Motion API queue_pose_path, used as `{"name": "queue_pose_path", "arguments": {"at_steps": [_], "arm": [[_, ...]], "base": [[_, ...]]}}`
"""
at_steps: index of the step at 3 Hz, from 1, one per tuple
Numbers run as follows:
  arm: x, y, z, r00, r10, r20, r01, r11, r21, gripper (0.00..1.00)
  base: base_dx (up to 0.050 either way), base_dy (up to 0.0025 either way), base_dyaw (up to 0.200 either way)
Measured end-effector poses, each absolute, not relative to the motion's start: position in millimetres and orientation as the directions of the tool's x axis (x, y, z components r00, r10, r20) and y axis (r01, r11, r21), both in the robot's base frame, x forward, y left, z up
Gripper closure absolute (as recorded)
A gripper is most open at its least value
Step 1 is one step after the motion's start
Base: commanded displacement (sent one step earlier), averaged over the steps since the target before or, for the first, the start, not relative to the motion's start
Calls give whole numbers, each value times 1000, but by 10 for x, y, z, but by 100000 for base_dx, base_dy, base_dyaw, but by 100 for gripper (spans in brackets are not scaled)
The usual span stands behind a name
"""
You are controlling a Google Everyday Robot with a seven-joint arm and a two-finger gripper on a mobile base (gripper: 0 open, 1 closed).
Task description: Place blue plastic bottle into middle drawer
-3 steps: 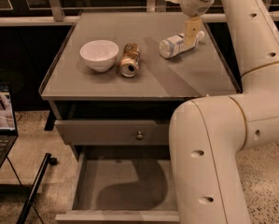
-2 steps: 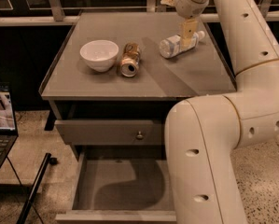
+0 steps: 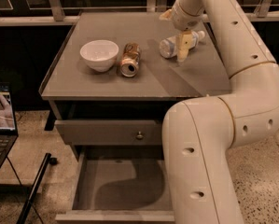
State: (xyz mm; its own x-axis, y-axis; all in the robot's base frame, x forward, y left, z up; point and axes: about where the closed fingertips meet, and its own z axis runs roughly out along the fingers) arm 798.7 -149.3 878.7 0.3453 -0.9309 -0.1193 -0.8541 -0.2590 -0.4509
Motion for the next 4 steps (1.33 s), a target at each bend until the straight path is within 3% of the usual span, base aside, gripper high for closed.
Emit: {"name": "queue_pose_path", "arguments": {"at_steps": [3,4], "arm": [[7935,-1697,8422,305,-945,-119,-896,-242,-374,0],[7972,-1646,8410,329,-938,-110,-885,-266,-382,18]], "base": [[0,0,0],[0,0,0]]}}
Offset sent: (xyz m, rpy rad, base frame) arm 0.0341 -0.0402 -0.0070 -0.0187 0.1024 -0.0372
